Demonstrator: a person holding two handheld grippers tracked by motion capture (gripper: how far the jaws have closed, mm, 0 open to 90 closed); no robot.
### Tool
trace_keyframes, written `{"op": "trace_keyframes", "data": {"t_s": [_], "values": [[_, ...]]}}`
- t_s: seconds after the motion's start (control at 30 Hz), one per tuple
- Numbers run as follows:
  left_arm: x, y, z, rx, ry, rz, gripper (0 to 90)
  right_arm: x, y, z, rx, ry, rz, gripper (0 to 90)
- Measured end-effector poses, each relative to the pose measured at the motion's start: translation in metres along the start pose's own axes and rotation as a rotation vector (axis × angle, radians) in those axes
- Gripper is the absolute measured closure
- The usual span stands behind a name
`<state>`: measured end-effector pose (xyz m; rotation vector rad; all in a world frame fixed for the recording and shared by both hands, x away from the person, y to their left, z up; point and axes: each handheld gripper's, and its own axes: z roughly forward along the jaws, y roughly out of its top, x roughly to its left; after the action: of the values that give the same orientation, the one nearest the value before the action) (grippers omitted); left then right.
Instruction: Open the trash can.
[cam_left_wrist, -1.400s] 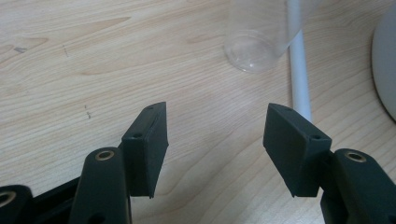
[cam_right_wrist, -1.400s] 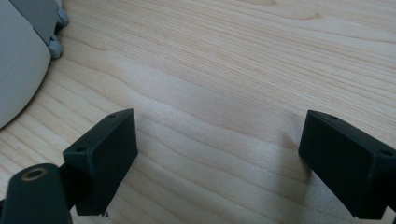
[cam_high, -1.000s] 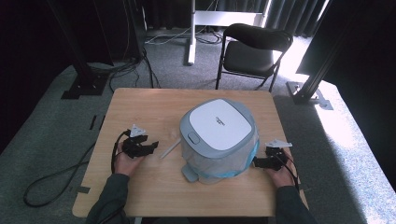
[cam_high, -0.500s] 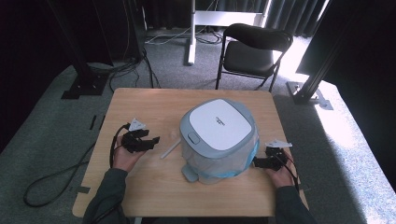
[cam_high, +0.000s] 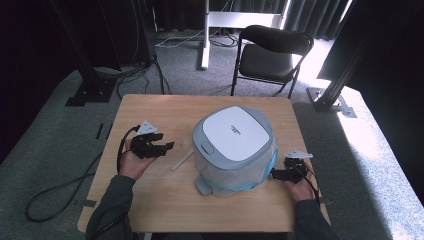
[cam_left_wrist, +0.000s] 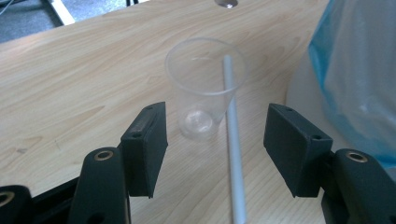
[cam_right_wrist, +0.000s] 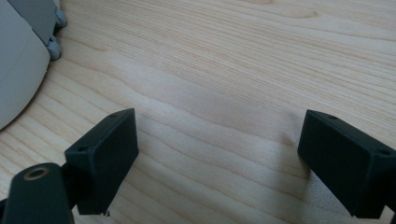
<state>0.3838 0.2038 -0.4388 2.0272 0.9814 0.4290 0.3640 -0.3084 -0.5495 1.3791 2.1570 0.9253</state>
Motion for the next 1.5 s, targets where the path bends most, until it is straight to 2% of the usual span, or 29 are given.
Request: {"op": "trace_keyframes", "data": {"t_s": [0.23, 0.53, 0.57, 0.8, 1.0, 1.27, 1.5], "values": [[-0.007, 0.015, -0.008, -0.017, -0.027, 0.035, 39.7, 0.000, 0.000, 0.000, 0.000, -0.002, 0.002, 11.2], [-0.013, 0.027, -0.013, -0.024, -0.034, 0.064, 39.7, 0.000, 0.000, 0.000, 0.000, -0.002, 0.002, 11.2], [-0.016, 0.033, -0.016, -0.026, -0.036, 0.080, 39.7, 0.000, 0.000, 0.000, 0.000, -0.002, 0.003, 11.2], [-0.019, 0.042, -0.021, -0.034, -0.043, 0.096, 39.7, 0.000, 0.000, 0.000, 0.000, -0.002, 0.002, 11.2], [-0.026, 0.049, -0.027, -0.058, -0.079, 0.111, 39.8, 0.000, 0.000, 0.000, 0.000, -0.002, 0.003, 11.2], [-0.033, 0.057, -0.032, -0.061, -0.086, 0.138, 39.8, 0.000, 0.000, 0.000, 0.001, -0.003, 0.003, 11.2], [-0.039, 0.065, -0.038, -0.076, -0.117, 0.149, 40.2, 0.000, 0.000, 0.000, 0.001, -0.003, 0.003, 11.2]]}}
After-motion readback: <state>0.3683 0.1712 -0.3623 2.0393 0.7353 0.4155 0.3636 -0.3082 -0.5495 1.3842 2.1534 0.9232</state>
